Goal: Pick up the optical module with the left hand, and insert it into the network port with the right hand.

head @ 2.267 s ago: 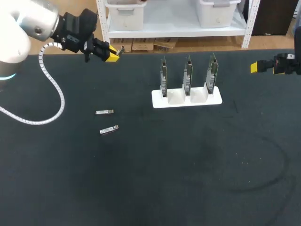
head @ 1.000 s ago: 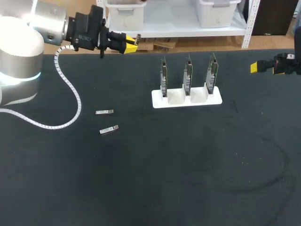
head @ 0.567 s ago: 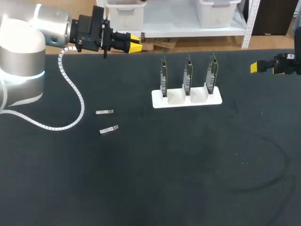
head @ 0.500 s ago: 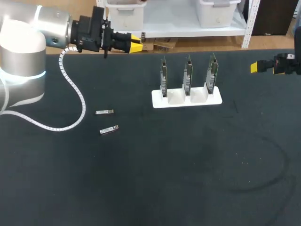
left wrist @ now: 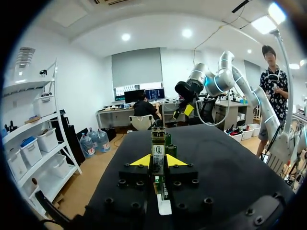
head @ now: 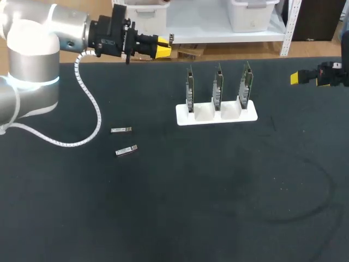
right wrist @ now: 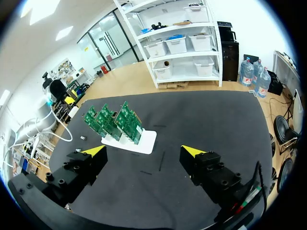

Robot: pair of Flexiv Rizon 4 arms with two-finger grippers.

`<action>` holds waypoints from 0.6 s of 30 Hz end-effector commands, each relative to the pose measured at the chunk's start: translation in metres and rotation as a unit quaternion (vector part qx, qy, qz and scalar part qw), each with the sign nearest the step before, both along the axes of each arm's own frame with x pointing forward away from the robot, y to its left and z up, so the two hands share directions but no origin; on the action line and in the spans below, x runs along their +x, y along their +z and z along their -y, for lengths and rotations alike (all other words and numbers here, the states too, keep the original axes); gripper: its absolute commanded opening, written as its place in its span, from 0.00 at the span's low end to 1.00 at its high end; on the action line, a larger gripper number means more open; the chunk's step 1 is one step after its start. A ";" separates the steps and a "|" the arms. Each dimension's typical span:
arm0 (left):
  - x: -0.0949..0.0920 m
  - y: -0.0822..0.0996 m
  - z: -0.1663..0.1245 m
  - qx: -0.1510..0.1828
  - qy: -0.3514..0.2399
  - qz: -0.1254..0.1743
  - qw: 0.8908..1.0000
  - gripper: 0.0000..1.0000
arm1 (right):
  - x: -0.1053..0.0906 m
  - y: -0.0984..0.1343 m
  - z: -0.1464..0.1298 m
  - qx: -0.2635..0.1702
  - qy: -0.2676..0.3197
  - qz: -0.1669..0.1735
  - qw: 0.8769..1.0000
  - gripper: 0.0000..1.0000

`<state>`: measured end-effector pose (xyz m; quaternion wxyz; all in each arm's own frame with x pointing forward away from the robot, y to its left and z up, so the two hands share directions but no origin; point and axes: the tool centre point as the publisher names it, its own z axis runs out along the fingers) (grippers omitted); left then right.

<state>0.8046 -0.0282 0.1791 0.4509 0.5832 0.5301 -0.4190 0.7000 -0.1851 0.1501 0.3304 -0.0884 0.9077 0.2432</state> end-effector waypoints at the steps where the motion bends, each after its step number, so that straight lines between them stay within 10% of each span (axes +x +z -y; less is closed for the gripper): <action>1: 0.001 0.004 0.002 0.006 -0.001 -0.001 1.000 0.00 | 0.000 0.000 0.000 0.000 0.000 0.000 1.000 1.00; 18: -0.018 0.012 0.008 0.037 0.069 -0.008 0.997 0.00 | 0.000 0.000 0.000 0.000 0.000 0.000 1.000 1.00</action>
